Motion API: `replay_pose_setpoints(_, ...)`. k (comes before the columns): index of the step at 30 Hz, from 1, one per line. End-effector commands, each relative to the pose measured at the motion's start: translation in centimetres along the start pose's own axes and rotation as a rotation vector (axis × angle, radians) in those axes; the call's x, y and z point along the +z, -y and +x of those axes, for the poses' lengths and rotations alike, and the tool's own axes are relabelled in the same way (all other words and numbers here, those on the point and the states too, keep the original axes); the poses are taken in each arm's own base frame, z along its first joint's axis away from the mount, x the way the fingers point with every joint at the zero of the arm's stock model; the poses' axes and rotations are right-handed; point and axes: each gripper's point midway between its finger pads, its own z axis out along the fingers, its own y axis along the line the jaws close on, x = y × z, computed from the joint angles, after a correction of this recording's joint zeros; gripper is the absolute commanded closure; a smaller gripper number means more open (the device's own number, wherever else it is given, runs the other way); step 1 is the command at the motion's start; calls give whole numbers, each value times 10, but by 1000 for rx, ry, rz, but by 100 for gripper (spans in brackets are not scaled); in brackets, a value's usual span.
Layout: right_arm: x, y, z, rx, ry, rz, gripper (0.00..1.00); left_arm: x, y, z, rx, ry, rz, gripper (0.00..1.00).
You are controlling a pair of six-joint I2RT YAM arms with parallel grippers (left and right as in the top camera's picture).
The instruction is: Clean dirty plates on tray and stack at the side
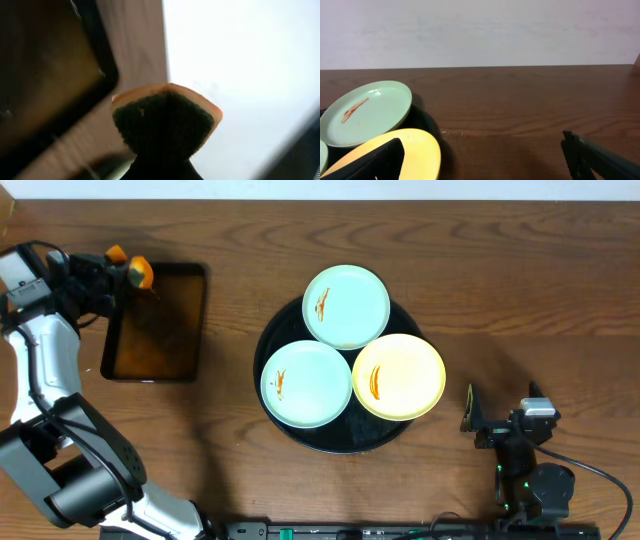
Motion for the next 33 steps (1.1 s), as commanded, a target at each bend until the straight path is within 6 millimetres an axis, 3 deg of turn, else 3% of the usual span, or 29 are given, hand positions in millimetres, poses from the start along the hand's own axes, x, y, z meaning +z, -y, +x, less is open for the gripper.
replay_pose_setpoints(1, 0, 7, 1, 15, -1, 29, 1, -16, 28, 25, -275, -166, 99, 92)
replay_pose_setpoints(11, 0, 7, 1, 15, -1, 29, 1, -20, 34, 37, -541, -265, 93, 92)
replay_pose_setpoints(17, 0, 7, 1, 15, -1, 29, 1, -18, 26, 20, -589, -163, 74, 93)
replay_pose_setpoints(24, 0, 7, 1, 15, -1, 29, 1, -24, 20, 4, -772, -115, 71, 93)
replay_pose_setpoints(33, 0, 7, 1, 15, -1, 29, 1, -27, 20, 1, -839, -115, 73, 93)
